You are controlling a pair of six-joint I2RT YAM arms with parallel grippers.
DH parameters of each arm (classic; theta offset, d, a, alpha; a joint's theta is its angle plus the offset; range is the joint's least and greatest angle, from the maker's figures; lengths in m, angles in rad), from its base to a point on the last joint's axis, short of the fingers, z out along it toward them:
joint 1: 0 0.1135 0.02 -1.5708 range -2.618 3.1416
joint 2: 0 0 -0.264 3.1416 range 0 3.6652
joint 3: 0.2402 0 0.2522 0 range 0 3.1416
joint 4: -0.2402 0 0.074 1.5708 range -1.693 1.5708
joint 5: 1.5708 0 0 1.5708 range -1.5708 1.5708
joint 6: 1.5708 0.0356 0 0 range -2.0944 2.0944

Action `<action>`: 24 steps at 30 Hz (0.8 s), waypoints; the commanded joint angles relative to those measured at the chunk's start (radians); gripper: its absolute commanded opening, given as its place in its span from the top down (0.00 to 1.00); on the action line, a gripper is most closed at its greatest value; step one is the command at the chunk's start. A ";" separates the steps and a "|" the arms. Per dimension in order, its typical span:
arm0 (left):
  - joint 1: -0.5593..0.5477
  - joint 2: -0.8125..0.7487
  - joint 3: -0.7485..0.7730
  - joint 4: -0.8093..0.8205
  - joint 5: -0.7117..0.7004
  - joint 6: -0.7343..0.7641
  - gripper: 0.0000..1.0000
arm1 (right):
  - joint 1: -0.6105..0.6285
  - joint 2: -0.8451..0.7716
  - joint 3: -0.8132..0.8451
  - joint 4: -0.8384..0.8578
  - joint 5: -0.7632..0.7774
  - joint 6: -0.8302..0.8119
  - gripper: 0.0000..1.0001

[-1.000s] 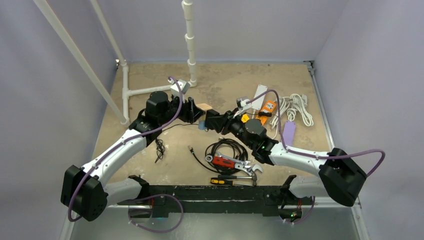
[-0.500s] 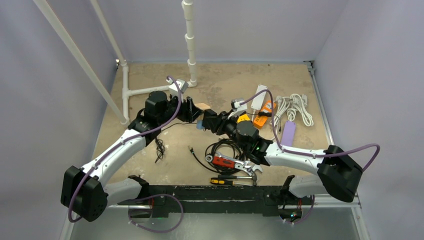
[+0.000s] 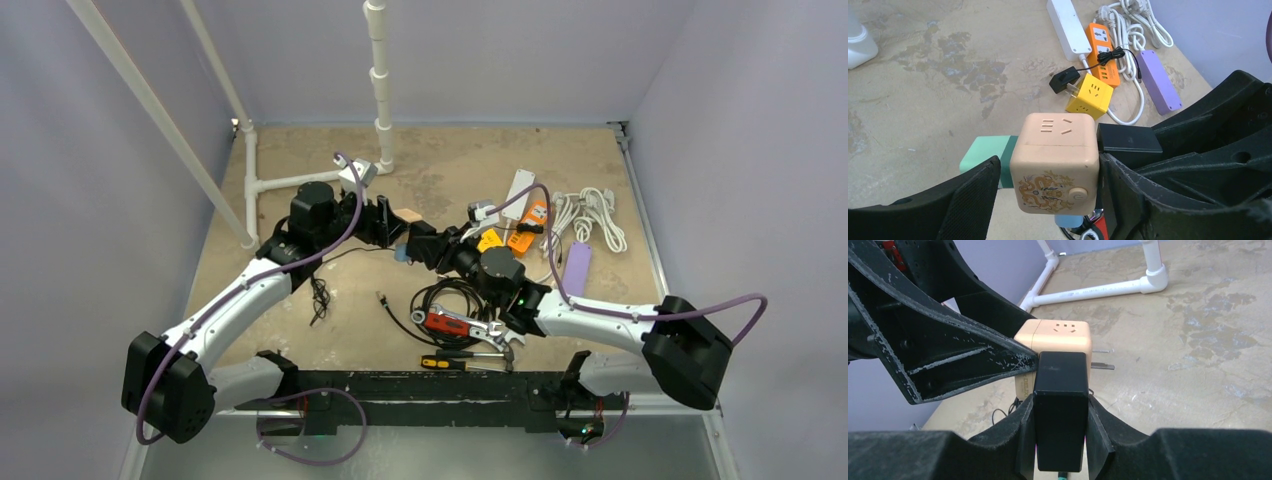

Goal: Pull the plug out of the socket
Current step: Remove the plug from the socket.

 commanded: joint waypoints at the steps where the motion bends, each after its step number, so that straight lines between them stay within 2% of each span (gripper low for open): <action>1: 0.010 0.024 0.029 0.012 -0.064 -0.013 0.30 | 0.027 -0.074 0.024 0.204 -0.047 0.029 1.00; 7: 0.010 0.037 0.033 0.008 -0.052 -0.022 0.26 | 0.022 -0.076 0.017 0.228 -0.048 0.035 1.00; 17: 0.010 0.053 0.020 0.059 0.041 -0.053 0.35 | 0.021 -0.079 -0.022 0.339 -0.107 -0.014 1.00; 24: 0.010 0.051 0.010 0.097 0.092 -0.065 0.67 | 0.021 -0.069 -0.018 0.309 -0.075 0.006 1.00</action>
